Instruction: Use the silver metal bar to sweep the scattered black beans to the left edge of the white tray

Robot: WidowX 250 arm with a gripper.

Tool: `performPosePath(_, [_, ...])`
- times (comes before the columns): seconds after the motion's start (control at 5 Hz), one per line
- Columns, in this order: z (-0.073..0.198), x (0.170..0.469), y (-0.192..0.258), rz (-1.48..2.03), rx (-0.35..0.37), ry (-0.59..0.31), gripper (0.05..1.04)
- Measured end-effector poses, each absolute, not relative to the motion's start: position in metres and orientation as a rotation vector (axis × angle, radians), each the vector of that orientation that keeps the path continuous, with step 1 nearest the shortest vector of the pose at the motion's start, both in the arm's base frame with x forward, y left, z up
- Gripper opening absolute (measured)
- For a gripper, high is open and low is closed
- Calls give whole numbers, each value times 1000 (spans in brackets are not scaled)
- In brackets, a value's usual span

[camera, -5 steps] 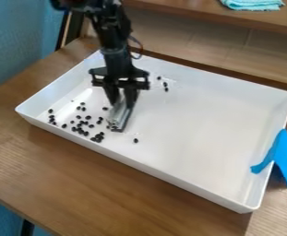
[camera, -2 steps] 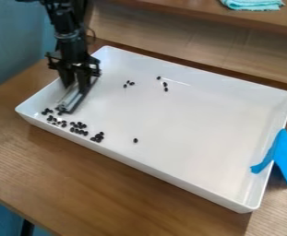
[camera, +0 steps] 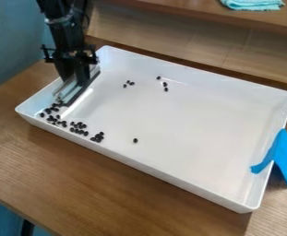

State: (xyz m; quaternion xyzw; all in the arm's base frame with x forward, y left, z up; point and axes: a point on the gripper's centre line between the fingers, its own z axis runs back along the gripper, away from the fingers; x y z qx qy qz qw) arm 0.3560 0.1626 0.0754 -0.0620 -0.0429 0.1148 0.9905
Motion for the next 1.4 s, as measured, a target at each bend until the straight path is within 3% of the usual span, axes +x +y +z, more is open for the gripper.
performPosePath(0.4, [115, 362, 86, 163, -216, -121, 375])
performPosePath(0.8, [99, 369, 39, 139, -192, -125, 375])
performPosePath(1.4, [75, 365, 26, 157, -162, -139, 375])
